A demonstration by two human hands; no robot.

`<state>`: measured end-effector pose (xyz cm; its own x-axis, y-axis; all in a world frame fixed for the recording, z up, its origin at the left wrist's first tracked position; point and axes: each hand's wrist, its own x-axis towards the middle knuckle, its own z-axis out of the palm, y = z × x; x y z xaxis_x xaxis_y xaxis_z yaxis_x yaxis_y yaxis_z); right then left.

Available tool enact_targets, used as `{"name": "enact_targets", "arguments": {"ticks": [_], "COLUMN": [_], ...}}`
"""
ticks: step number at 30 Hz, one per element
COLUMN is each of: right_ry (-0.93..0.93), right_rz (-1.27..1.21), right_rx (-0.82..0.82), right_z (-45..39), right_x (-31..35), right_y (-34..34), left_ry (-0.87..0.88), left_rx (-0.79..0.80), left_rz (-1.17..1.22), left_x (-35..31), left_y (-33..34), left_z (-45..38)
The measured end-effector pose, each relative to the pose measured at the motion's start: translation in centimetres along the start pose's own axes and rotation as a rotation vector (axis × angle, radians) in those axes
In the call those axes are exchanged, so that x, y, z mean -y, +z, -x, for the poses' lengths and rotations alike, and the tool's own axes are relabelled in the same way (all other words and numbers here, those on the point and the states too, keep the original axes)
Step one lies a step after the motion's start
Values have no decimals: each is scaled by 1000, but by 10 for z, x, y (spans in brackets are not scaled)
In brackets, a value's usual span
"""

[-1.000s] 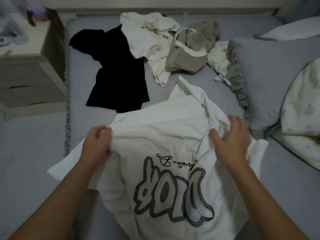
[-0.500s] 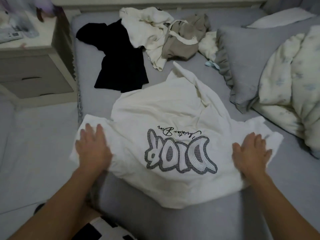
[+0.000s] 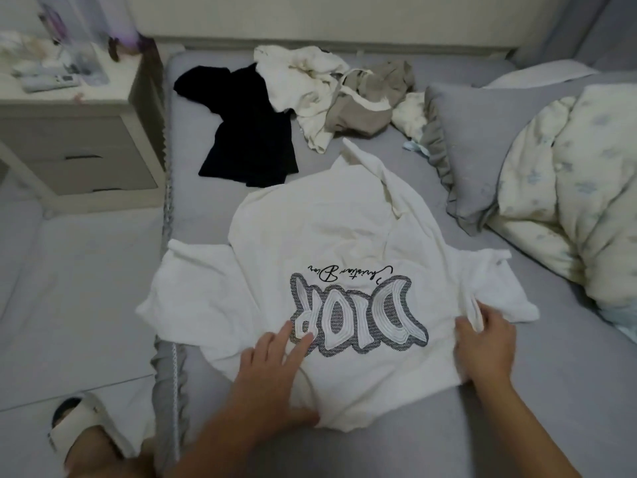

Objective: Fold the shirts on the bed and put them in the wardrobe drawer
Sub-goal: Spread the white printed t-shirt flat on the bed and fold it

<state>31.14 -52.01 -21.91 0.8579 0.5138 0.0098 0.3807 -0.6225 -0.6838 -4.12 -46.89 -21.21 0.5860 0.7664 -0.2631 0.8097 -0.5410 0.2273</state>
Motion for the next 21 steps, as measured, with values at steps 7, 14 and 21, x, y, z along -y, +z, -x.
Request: {"name": "enact_targets", "arguments": {"ticks": [7, 14, 21], "right_ry": [592, 311, 412], "right_rz": [-706, -196, 198], "right_rx": [213, 69, -16], "right_z": [61, 5, -62], "right_x": [-2, 25, 53], "right_y": [0, 16, -7], "left_ry": [-129, -48, -34], "left_rx": [-36, -181, 96], "left_rz": [51, 42, -72], "left_x": [-63, 16, 81], "left_y": [1, -49, -75], "left_z": [2, -78, -176]}}
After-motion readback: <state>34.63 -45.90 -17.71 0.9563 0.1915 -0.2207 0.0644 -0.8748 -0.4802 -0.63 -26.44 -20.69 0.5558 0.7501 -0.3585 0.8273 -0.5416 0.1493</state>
